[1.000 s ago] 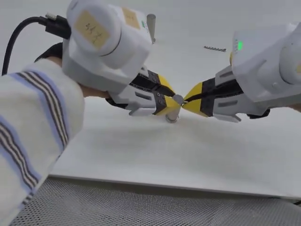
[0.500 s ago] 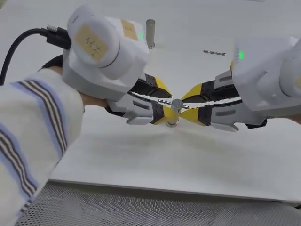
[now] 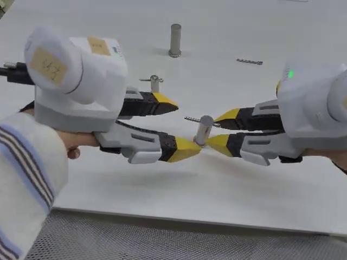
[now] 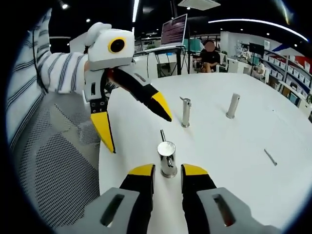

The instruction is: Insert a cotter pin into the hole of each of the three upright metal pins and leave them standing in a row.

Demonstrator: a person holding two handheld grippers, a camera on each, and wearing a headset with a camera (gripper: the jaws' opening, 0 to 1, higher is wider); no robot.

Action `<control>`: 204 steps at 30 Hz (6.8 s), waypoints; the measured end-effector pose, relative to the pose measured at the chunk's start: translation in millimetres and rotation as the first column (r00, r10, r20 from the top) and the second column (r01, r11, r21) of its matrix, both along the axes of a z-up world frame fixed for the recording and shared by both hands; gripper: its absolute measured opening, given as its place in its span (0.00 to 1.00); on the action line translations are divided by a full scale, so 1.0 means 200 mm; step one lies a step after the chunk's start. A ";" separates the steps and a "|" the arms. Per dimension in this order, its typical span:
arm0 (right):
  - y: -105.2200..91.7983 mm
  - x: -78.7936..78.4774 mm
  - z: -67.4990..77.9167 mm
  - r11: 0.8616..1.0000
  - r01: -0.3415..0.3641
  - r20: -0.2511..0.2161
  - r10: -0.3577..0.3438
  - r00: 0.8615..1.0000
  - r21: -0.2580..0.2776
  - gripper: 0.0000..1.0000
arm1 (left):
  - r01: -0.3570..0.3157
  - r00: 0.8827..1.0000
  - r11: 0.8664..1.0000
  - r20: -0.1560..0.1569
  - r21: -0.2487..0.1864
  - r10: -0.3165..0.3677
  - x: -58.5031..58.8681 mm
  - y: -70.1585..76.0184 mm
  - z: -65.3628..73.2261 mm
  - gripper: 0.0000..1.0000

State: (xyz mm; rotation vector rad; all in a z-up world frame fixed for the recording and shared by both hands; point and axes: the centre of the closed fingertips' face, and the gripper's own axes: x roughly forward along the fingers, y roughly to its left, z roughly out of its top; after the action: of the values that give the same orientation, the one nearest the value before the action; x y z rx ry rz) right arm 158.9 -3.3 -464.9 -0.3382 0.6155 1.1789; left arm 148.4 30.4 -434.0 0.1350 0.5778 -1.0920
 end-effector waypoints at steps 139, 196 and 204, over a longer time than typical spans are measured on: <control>-0.22 0.24 0.25 0.959 0.240 0.043 -0.249 0.968 0.152 0.66 | -0.185 0.983 0.983 -0.016 0.007 0.185 -0.04 0.24 0.06 0.91; -0.65 0.04 0.29 0.773 0.630 -0.018 -0.631 0.776 0.076 0.98 | -0.178 0.982 0.984 0.072 0.014 0.177 0.77 0.21 0.25 0.73; -0.67 0.03 0.28 0.749 0.658 -0.040 -0.657 0.753 0.073 0.98 | -0.156 0.985 0.983 0.089 0.093 0.148 0.93 0.17 0.14 0.65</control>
State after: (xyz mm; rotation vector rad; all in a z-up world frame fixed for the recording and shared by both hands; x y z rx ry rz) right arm 165.5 -137.6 -409.5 -0.0228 0.6220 0.5131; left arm 335.4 63.6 -405.1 0.2179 0.5595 -0.9060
